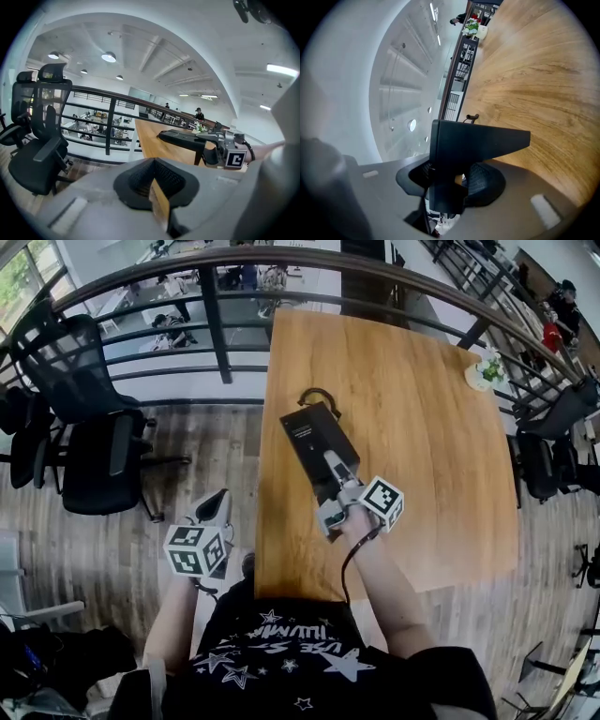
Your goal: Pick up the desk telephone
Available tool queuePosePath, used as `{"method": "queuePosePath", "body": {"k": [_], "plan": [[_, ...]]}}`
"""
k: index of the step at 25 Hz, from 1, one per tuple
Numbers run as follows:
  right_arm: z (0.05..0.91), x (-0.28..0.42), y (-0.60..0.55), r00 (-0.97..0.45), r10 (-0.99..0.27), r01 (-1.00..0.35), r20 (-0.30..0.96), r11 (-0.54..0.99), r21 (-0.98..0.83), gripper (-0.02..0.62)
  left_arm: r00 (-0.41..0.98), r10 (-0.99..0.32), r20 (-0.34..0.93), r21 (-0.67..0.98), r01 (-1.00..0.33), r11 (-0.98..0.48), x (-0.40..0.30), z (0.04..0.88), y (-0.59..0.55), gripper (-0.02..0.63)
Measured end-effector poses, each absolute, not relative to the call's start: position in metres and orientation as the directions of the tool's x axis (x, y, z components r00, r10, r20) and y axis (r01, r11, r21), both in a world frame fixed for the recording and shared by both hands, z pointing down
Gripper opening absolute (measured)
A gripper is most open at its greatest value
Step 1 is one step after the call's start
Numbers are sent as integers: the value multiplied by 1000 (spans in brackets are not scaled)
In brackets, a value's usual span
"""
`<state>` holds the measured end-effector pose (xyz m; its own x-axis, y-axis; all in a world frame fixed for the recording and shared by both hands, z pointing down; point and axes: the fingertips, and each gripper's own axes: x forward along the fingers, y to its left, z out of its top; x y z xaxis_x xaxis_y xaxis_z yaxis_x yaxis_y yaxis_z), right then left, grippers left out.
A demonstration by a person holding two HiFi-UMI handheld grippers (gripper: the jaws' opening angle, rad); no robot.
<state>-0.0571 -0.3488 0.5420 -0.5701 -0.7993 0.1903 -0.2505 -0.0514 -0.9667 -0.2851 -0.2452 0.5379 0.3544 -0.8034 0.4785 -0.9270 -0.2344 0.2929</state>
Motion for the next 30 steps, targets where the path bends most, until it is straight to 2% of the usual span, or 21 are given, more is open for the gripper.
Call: {"method": "queuePosePath", "body": {"k": [15,21,30], "plan": [[537,9,-298,-655,-734,-211,179,-49,-976,178,275,-843,462,294,-944,-147,-211,524,-196,2],[532,56,-268,-703,-698,-192,136,2,-981,178,244,-859,449,294,-949,-116,-160,521,-167,2],[534,106,-216,-770,-624,-204,135,40,-978,179,179,-879,443,313,-949,-35,-105,527,-109,2]]}}
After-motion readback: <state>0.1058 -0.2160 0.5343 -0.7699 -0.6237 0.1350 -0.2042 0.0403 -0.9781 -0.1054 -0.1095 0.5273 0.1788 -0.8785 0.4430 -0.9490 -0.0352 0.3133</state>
